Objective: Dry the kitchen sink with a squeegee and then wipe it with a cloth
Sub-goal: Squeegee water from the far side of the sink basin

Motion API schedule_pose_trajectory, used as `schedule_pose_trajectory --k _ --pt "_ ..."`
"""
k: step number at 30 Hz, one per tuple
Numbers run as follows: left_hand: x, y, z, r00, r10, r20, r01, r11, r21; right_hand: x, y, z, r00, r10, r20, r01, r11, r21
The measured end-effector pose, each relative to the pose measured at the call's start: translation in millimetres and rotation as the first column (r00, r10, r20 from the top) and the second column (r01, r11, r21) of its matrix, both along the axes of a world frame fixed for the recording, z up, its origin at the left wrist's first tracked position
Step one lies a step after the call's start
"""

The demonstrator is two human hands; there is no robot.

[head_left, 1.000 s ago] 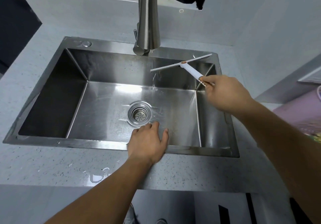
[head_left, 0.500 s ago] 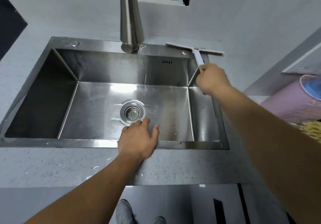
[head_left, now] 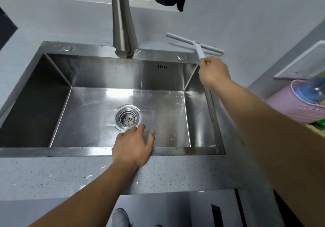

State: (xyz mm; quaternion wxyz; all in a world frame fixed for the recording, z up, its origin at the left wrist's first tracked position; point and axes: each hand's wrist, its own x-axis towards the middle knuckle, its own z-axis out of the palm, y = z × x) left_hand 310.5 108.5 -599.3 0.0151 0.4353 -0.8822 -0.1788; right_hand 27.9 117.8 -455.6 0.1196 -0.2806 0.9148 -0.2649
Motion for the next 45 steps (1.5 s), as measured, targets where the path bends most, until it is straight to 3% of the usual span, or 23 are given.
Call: schedule_pose_trajectory --k 6,23,29,32,35,41,45 --pt "0 -2 -2 1.000 0.004 0.000 -0.004 1.000 0.008 -16 -1 -19 0.997 0.062 0.047 -0.068 0.988 0.136" --pt "0 0 4 1.000 -0.012 -0.004 0.012 0.998 0.068 119 126 -6 0.988 0.001 0.156 -0.009 0.999 0.050" --pt "2 0 7 0.997 -0.058 -0.044 0.062 0.994 0.094 88 105 5 0.997 -0.061 0.044 0.063 0.997 -0.038" --pt "3 -1 6 0.996 -0.078 -0.049 0.082 0.992 0.094 68 81 -8 0.986 -0.072 0.149 0.061 0.995 0.082" --pt "3 -2 7 0.995 -0.085 -0.049 0.090 0.990 0.107 71 81 -23 0.992 -0.071 0.104 0.048 0.977 0.208" --pt "4 -3 13 0.991 -0.126 -0.050 0.132 0.983 0.130 122 107 -28 0.972 -0.191 0.137 0.173 0.976 0.135" --pt "7 -2 16 0.988 -0.143 -0.059 0.150 0.978 0.144 175 142 -13 0.968 -0.170 0.185 0.148 0.981 0.125"
